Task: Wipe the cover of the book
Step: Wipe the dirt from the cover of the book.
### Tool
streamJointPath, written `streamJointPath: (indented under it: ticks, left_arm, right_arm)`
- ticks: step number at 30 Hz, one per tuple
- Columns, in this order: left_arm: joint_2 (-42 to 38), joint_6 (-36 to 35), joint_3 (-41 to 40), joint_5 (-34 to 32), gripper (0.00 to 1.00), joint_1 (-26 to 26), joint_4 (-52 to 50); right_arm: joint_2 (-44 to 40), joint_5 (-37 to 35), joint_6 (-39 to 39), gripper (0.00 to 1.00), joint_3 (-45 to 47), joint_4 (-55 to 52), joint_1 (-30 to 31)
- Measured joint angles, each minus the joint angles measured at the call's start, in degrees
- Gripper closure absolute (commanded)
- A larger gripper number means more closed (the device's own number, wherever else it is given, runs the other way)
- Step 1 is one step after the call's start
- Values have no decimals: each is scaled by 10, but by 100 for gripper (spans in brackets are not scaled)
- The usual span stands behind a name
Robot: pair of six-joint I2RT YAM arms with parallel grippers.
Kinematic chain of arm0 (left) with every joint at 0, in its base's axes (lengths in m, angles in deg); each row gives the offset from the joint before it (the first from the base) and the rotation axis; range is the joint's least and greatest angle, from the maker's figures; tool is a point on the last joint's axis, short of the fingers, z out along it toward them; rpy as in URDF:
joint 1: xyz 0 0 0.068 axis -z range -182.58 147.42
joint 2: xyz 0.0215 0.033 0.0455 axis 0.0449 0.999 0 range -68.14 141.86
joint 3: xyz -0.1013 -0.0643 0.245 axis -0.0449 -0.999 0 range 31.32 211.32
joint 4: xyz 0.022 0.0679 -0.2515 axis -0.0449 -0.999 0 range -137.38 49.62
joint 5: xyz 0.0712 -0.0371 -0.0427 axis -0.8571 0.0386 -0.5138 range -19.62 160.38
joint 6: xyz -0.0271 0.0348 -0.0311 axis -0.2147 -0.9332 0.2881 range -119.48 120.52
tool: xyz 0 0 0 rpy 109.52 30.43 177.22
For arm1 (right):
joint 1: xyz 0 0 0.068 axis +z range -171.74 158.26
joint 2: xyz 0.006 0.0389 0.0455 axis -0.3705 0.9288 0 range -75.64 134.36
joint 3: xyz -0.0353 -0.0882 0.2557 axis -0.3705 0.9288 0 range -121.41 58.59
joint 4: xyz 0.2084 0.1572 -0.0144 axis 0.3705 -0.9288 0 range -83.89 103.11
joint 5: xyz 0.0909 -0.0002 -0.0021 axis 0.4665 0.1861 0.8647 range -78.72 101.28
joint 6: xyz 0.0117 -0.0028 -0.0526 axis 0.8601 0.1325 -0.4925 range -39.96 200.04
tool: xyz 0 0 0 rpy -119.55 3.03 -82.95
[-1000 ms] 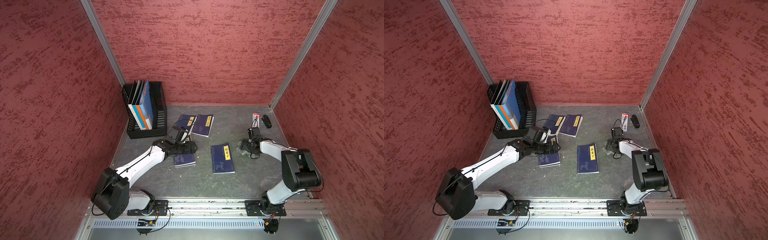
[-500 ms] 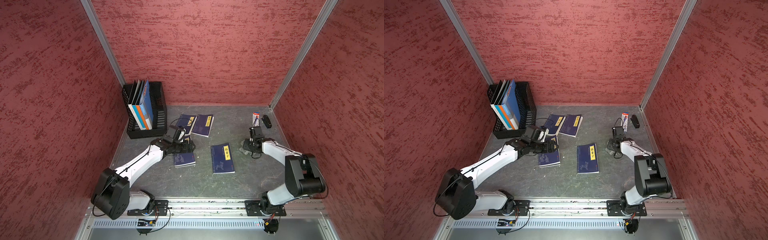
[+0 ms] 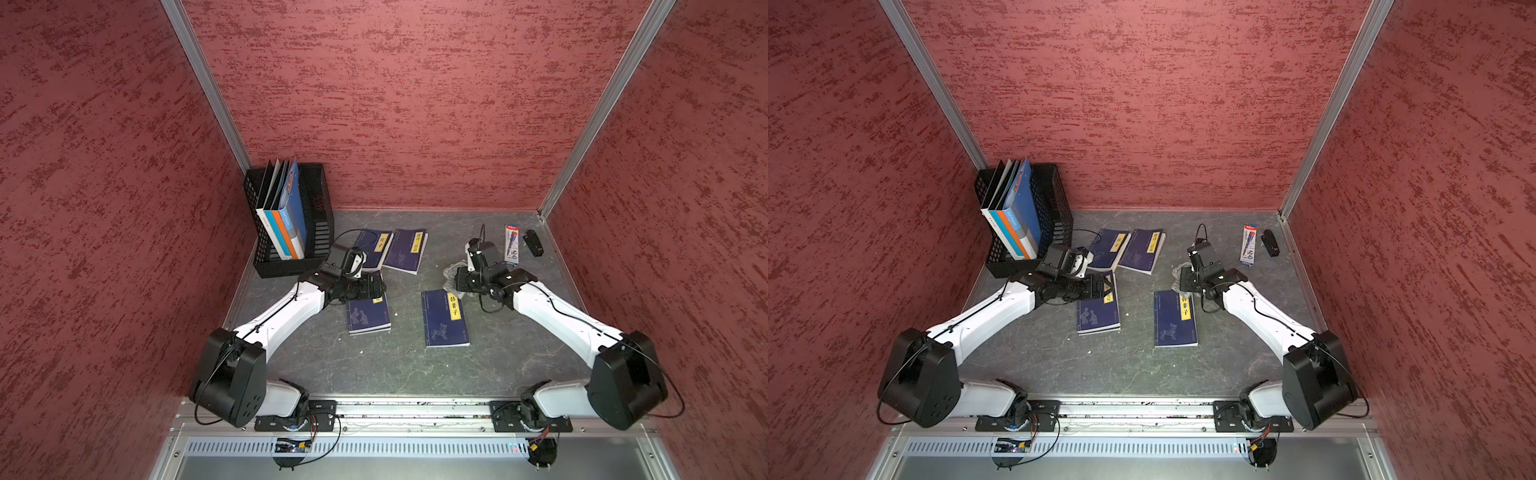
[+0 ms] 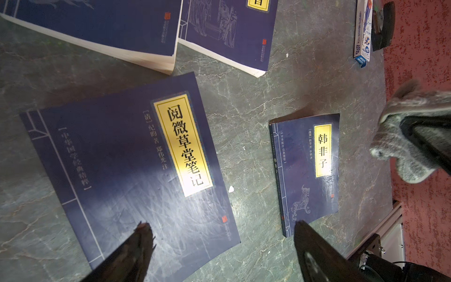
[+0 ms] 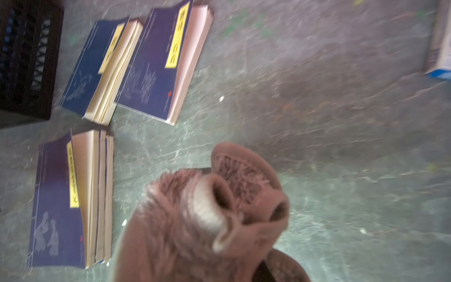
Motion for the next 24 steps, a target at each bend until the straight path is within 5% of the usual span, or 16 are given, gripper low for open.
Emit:
streamJointPath:
  ticks: [24]
  left_arm:
    - [2, -15, 13, 7, 6, -16, -1]
  right_arm:
    - [118, 21, 46, 80, 95, 124, 21]
